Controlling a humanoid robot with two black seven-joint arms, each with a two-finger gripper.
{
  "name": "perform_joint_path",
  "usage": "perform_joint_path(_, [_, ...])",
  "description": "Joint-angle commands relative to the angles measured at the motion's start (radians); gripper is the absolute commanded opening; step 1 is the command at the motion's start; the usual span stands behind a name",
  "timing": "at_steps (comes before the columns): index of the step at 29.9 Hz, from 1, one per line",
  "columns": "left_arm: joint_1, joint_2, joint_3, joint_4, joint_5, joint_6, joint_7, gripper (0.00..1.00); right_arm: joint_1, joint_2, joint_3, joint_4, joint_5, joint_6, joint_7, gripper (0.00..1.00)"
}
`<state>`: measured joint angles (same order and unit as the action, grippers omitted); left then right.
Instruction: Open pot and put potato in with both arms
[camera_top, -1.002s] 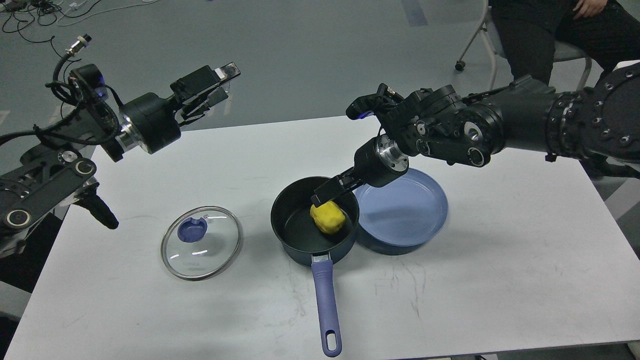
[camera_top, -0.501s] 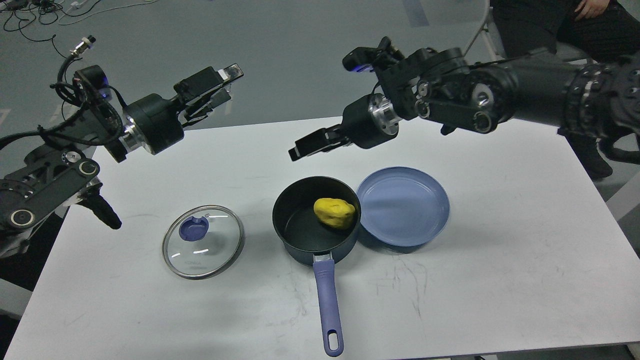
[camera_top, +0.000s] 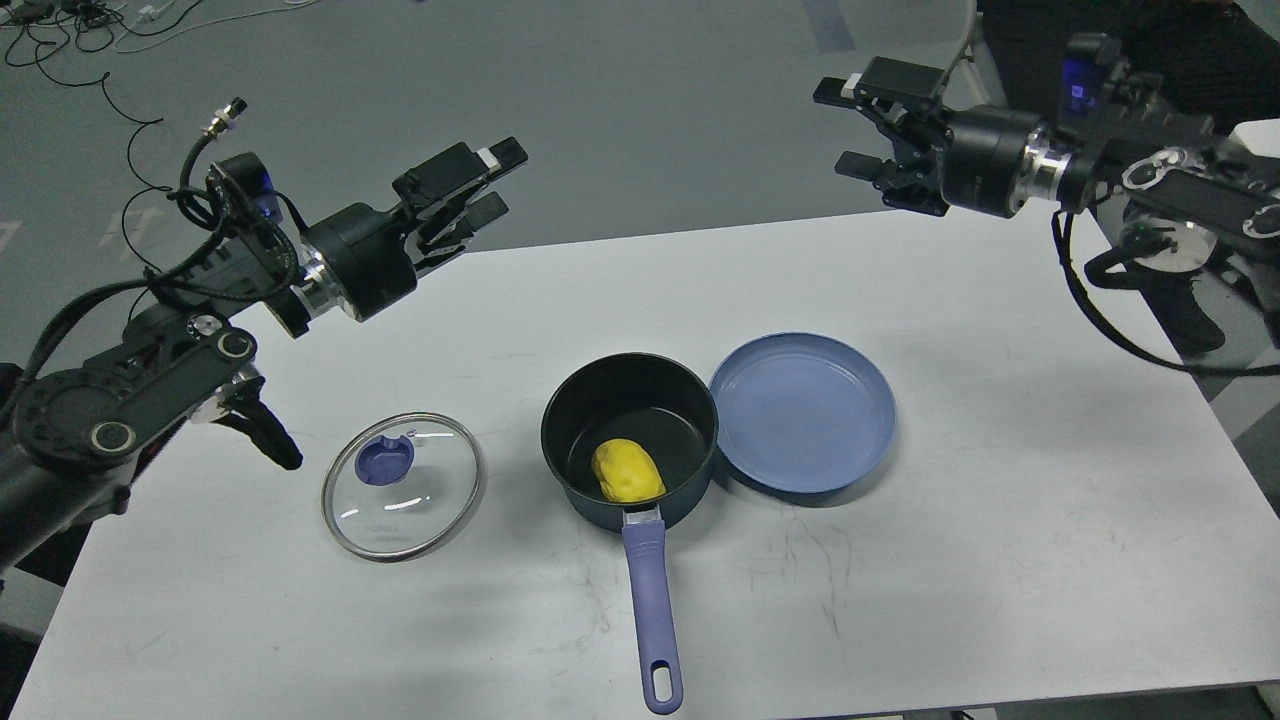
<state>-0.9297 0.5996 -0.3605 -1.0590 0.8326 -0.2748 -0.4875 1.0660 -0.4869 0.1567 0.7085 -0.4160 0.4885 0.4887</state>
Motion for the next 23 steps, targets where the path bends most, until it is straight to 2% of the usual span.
perform_joint_path(1, [0.038,-0.049,-0.052,0.028,-0.084,0.0,0.0,0.97,-0.178,0.01,0.191,0.0,0.054,0.0,0.0,0.96])
perform_joint_path(6, [0.127,-0.109,-0.15,0.036,-0.128,-0.003,0.001,0.97,-0.323,0.042,0.354,0.0,0.094,0.0,0.0,0.99])
perform_joint_path(15, [0.27,-0.218,-0.297,0.06,-0.204,0.0,0.006,0.97,-0.431,0.111,0.466,0.0,0.094,0.0,0.0,1.0])
perform_joint_path(23, [0.318,-0.265,-0.344,0.083,-0.213,-0.001,0.018,0.97,-0.472,0.11,0.506,0.0,0.094,0.0,0.0,1.0])
